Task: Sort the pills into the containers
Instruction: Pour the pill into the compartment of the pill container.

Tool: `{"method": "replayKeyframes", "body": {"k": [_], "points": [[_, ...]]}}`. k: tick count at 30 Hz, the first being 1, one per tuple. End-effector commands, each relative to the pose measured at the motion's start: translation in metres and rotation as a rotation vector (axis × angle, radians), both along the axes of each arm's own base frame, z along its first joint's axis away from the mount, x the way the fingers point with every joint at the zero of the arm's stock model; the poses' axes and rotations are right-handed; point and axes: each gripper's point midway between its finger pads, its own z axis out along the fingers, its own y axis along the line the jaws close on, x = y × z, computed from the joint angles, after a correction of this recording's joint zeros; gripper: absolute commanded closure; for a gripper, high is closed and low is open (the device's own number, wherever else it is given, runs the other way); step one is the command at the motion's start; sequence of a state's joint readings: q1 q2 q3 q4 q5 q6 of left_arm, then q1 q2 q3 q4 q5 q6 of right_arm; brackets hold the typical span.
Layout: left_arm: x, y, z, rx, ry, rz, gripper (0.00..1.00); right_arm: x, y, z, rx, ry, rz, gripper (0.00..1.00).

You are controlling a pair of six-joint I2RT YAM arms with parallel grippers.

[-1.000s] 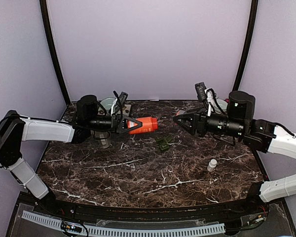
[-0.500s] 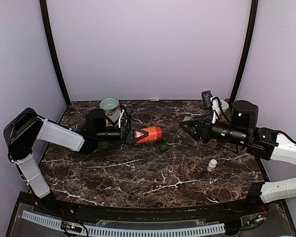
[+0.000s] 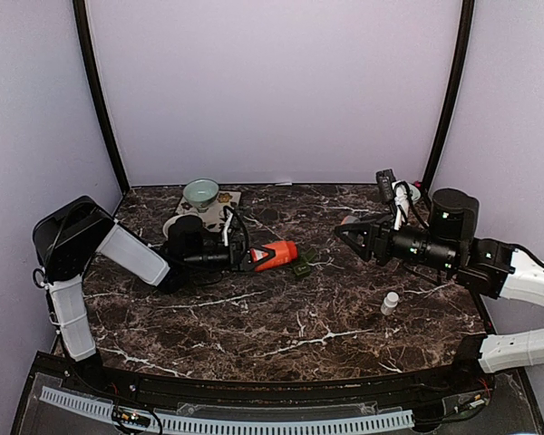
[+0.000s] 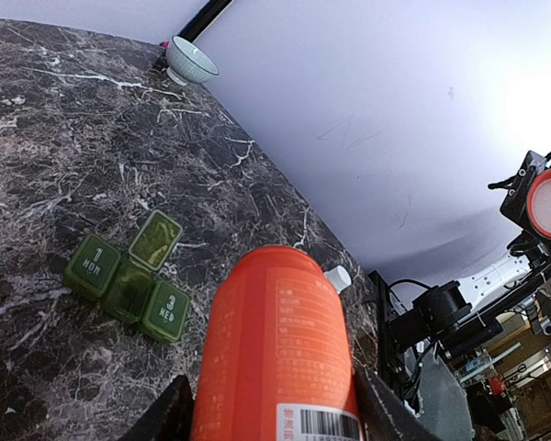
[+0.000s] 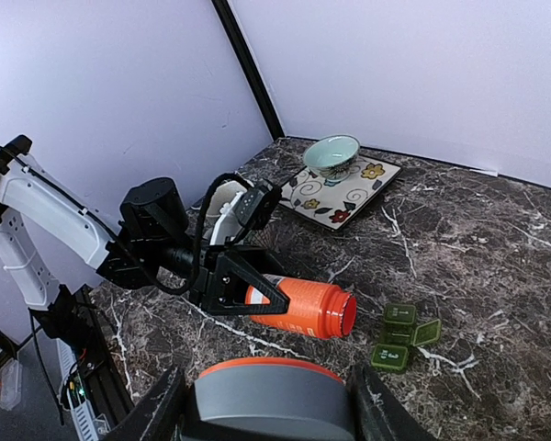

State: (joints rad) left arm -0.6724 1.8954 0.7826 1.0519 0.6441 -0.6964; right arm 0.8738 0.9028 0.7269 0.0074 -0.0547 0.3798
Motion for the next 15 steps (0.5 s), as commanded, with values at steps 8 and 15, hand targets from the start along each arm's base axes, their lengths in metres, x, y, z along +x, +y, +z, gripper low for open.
{"method": "replayKeyframes", "body": {"k": [8,15], "points": [[0.011,-0.013,0.007,-0.046,-0.066,-0.014,1.0,0.003,-0.005,0.009,0.039,-0.021,-0.023,0.75],[0.017,-0.018,-0.002,-0.031,-0.065,-0.019,1.0,0.005,-0.006,0.005,0.036,-0.012,-0.031,0.75]]}}
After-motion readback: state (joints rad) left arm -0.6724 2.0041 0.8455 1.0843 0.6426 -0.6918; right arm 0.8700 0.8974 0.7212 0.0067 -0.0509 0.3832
